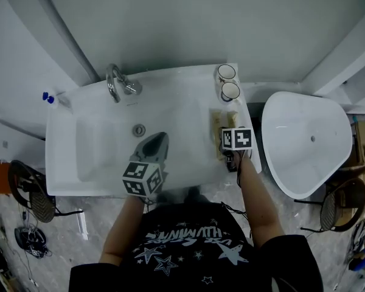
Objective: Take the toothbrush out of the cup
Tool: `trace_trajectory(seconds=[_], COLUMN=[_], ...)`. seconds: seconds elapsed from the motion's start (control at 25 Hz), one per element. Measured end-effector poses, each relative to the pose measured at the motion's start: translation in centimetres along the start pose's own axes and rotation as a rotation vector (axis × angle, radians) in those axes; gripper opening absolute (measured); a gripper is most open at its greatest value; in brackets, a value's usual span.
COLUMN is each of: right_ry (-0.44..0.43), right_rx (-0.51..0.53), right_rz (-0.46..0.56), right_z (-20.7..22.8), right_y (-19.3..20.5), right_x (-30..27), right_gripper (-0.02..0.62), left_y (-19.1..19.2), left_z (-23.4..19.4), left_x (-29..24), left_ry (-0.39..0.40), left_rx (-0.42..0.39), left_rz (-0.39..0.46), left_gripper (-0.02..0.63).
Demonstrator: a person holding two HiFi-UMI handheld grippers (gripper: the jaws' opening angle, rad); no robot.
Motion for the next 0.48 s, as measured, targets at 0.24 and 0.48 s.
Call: trace_trajectory(seconds=[0.24, 0.48], right_ry=[0.011, -0.037], right_rx=[0.035, 0.046], right_rz=[-0.005, 0.062], right_z=[0.3, 0.2], right_y=[0.3, -0.3], right_x=[-0.2, 0.9], right_gripper=[0.026, 0.094], left_y=[0.7, 1.5], left_z=[0.6, 1.2], left_x=[-0.3, -0.5], left_ry=[-0.029, -0.066], left_rx=[0.003, 0.012], left_rz=[-0.004, 0.007], left_gripper=[0.029, 0.029])
Point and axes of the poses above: the fingertips, and each gripper's own axes: x backward along the fingers, z to its right, y out of its underside, the point moved 1 cm from there along x, backward along the fingers, and after that the axes turned 13 degrees about x, right-handed, at the moved point
